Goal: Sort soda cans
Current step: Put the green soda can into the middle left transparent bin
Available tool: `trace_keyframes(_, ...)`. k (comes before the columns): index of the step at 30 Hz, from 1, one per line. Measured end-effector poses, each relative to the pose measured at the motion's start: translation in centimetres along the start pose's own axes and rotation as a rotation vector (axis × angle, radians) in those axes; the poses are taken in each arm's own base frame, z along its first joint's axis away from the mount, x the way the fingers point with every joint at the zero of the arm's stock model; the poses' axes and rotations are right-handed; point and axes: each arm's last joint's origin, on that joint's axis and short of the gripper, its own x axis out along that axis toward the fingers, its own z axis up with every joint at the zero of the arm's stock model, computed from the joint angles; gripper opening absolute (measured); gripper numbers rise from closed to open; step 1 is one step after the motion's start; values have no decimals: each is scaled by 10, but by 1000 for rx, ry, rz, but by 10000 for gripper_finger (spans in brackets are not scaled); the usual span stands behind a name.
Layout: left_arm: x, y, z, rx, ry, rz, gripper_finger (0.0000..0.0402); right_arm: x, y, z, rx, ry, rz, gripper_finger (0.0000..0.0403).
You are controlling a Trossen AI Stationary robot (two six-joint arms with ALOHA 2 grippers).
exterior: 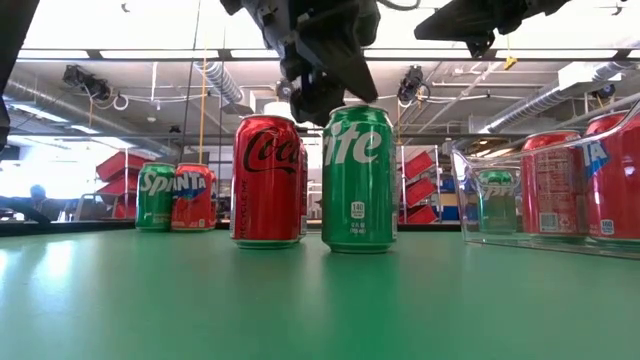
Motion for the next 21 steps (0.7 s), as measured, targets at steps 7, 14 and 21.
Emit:
trace_keyframes(7, 14, 3, -5, 24, 43, 14, 381, 0, -1, -1, -3, 11, -5, 0)
trace_keyframes(14, 16, 5, -5, 72, 31, 75, 349, 1, -3, -1, -1, 14, -16, 0)
trace_keyframes(21, 8, 6, 5, 71, 10, 77, 288, 1, -4, -1, 0, 14, -18, 0)
